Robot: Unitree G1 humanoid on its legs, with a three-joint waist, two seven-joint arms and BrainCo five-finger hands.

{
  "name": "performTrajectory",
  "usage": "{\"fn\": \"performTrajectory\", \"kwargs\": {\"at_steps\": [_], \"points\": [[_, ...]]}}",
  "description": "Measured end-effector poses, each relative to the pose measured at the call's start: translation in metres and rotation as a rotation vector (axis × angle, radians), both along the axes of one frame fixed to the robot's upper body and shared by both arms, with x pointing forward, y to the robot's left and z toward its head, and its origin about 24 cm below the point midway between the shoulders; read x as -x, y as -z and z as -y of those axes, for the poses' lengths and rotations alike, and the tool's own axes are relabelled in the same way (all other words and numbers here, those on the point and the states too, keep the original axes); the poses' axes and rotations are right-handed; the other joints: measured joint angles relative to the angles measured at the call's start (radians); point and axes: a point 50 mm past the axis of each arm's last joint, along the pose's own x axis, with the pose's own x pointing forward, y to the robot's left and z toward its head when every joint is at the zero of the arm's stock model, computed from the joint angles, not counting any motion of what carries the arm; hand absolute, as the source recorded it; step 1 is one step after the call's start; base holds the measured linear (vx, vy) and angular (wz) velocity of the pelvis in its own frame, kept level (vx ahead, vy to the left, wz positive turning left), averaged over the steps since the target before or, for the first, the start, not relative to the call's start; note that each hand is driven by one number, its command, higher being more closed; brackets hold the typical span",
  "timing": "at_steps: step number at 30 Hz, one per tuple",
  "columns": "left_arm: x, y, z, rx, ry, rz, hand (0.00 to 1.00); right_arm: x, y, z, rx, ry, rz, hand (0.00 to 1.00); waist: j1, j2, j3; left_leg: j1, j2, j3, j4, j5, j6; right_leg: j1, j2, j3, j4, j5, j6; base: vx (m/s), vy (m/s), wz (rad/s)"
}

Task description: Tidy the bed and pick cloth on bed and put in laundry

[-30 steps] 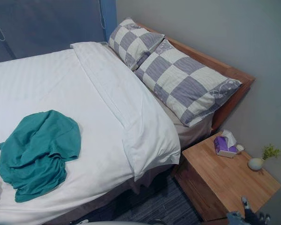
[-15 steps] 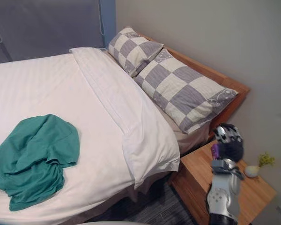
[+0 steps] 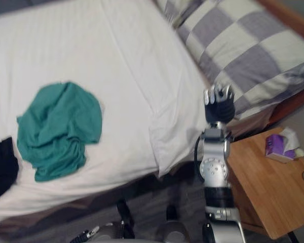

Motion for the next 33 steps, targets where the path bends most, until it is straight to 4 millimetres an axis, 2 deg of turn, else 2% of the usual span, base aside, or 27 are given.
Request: {"fn": "performTrajectory", "kwargs": {"at_steps": [4, 6, 10, 13, 17, 19, 24, 28, 29, 31, 33], "points": [[-0.036, -0.013, 0.003, 0.016, -0.008, 0.145, 0.00, 0.002, -0.036, -0.014, -0.017, -0.053, 0.151, 1.00, 0.038, 0.018, 0.077, -0.103, 0.014, -0.033, 0.001, 0.030, 0.004, -0.100, 0.010, -0.028, 0.034, 0.000, -0.007, -0.04, -0.016, 0.20], [-0.055, -0.021, 0.005, 0.018, -0.001, 0.208, 0.00, 0.007, -0.046, -0.022, -0.015, -0.074, 0.203, 1.00, 0.057, 0.023, 0.112, -0.140, 0.024, -0.051, 0.001, 0.042, 0.001, -0.136, 0.014, -0.052, 0.057, -0.007, -0.017, -0.05, -0.030, 0.25], [-0.087, -0.033, 0.015, 0.041, 0.005, 0.298, 0.00, 0.007, -0.055, -0.042, -0.030, -0.128, 0.243, 1.00, 0.076, 0.016, 0.134, -0.218, 0.031, -0.075, 0.002, 0.066, 0.000, -0.237, 0.017, -0.065, 0.137, -0.038, -0.028, -0.03, -0.040, 0.19], [-0.109, -0.042, 0.028, 0.052, 0.001, 0.350, 0.00, -0.001, -0.047, -0.048, -0.082, -0.139, 0.204, 1.00, 0.081, 0.007, 0.168, -0.248, 0.037, -0.083, 0.002, 0.079, -0.003, -0.292, 0.015, -0.076, 0.203, -0.068, -0.037, -0.04, -0.052, 0.15], [-0.125, -0.050, 0.030, 0.048, -0.029, 0.388, 0.00, -0.023, -0.005, -0.050, -0.168, -0.142, 0.055, 1.00, 0.078, 0.010, 0.194, -0.297, 0.041, -0.084, 0.002, 0.090, -0.008, -0.369, 0.012, -0.077, 0.271, -0.095, -0.046, -0.04, -0.047, 0.04], [-0.134, -0.055, 0.032, 0.041, -0.033, 0.411, 0.00, -0.024, 0.010, -0.048, -0.192, -0.149, 0.048, 1.00, 0.075, 0.012, 0.213, -0.300, 0.042, -0.080, 0.002, 0.089, -0.009, -0.380, 0.012, -0.076, 0.285, -0.101, -0.048, -0.02, -0.037, -0.04], [-0.141, -0.057, 0.037, 0.044, -0.085, 0.407, 0.00, -0.015, 0.021, -0.038, -0.274, -0.180, 0.232, 1.00, 0.061, 0.010, 0.214, -0.309, 0.041, -0.051, 0.002, 0.087, -0.009, -0.415, 0.010, -0.054, 0.305, -0.107, -0.050, 0.01, -0.010, -0.12], [-0.144, -0.059, 0.037, 0.066, -0.144, 0.413, 0.00, 0.005, 0.045, -0.016, -0.360, -0.120, 0.332, 1.00, 0.054, -0.002, 0.221, -0.303, 0.041, -0.011, 0.002, 0.079, -0.007, -0.430, 0.011, -0.022, 0.303, -0.106, -0.048, 0.04, 0.005, -0.24], [-0.144, -0.059, 0.035, 0.078, -0.170, 0.416, 0.00, 0.012, 0.060, -0.009, -0.399, -0.085, 0.319, 1.00, 0.054, -0.011, 0.227, -0.291, 0.041, 0.015, 0.002, 0.070, -0.009, -0.433, 0.014, 0.002, 0.303, -0.104, -0.045, 0.05, 0.012, -0.51], [-0.143, -0.059, 0.033, 0.085, -0.210, 0.413, 0.00, 0.026, 0.087, 0.002, -0.436, -0.021, 0.244, 1.00, 0.035, -0.021, 0.232, -0.275, 0.040, 0.048, 0.003, 0.059, -0.011, -0.432, 0.016, 0.031, 0.296, -0.100, -0.040, 0.06, 0.018, -0.48], [-0.145, -0.060, 0.031, 0.081, -0.230, 0.418, 0.00, 0.049, 0.130, 0.025, -0.550, 0.107, 0.102, 1.00, 0.005, -0.029, 0.237, -0.274, 0.054, 0.083, 0.054, 0.019, -0.016, -0.423, 0.021, 0.057, 0.276, -0.086, -0.030, 0.06, 0.011, -0.44]]}}
